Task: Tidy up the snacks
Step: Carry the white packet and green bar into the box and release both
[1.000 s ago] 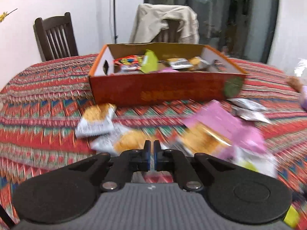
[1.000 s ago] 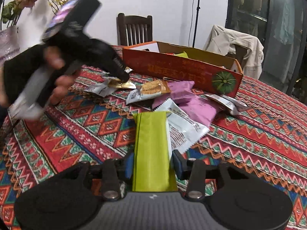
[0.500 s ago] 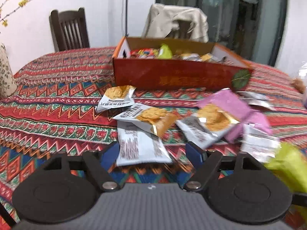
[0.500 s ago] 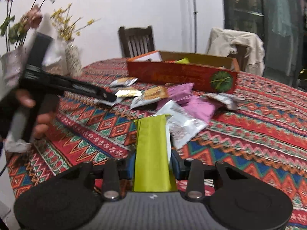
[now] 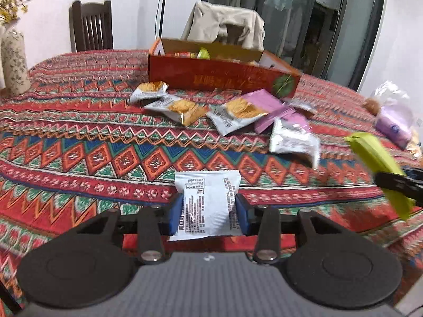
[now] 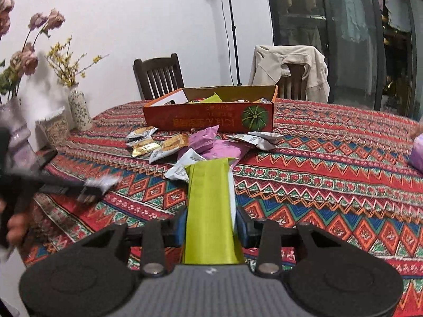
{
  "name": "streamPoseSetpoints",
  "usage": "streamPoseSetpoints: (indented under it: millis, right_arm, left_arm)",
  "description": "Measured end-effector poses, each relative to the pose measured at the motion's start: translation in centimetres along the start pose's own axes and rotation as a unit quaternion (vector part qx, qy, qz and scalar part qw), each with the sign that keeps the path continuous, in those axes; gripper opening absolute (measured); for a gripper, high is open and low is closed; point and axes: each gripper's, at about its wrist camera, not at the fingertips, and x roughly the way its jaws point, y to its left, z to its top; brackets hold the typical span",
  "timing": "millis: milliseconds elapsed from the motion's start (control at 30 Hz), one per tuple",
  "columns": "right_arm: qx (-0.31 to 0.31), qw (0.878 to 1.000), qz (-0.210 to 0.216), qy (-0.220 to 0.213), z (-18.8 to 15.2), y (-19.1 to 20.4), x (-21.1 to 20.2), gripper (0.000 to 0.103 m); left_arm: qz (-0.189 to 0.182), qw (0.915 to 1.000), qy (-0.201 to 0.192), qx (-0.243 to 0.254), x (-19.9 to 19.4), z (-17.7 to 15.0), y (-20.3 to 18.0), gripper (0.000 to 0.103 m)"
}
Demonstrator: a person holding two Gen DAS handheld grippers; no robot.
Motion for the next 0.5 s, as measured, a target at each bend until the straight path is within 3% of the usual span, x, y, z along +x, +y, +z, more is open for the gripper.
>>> streamPoseSetpoints:
  millis: [133, 233, 400, 500]
  right_arm:
    - [0.002, 1.000, 0.005, -0.015, 0.7, 0.1, 0.9, 0.037]
    - [-0.005, 0.999, 0.011, -0.037, 2.2, 0.1, 1.4, 0.037]
    - [-0.011, 0.997, 0.019, -0.075, 8.7, -1.8, 4.2, 0.037]
    - [0.017, 0.996, 0.031, -0.081, 14.4, -4.1, 8.7, 0.037]
  left_arm:
    - [-0.010, 0.9987, -0.049, -0.004, -2.3, 2.0, -0.4, 0.042]
    - [-0.029, 0.9967, -0.075, -0.016, -1.9, 5.2, -0.1, 0.042]
    - [-0.020, 0.9927, -0.119, 0.008, 2.7, 13.6, -1.2, 0.043]
    - [-0.005, 0.9936, -0.111, 0.021, 8.0, 18.8, -2.0, 0.043]
